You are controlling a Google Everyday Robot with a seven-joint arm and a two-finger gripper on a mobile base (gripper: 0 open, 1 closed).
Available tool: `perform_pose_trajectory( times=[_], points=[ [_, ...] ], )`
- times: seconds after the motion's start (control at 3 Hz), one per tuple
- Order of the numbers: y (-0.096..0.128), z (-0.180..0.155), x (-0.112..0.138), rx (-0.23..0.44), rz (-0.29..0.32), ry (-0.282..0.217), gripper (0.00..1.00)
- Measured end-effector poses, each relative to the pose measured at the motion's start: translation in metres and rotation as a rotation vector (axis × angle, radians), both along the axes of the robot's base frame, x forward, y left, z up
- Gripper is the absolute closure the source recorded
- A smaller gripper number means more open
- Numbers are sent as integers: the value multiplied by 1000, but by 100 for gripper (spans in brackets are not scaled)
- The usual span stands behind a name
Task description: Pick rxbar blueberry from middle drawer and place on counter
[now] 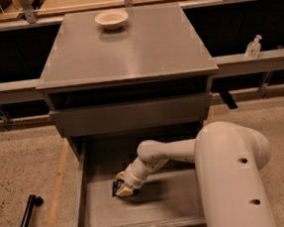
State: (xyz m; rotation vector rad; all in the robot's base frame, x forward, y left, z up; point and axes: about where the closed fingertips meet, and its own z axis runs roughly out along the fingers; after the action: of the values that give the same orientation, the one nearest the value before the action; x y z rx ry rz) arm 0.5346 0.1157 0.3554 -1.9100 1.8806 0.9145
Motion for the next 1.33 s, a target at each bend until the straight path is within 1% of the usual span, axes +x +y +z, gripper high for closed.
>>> perform_pose_trajectory(
  times=[1.33],
  points=[
    [0, 2, 0, 0, 0, 0, 100]
  ],
)
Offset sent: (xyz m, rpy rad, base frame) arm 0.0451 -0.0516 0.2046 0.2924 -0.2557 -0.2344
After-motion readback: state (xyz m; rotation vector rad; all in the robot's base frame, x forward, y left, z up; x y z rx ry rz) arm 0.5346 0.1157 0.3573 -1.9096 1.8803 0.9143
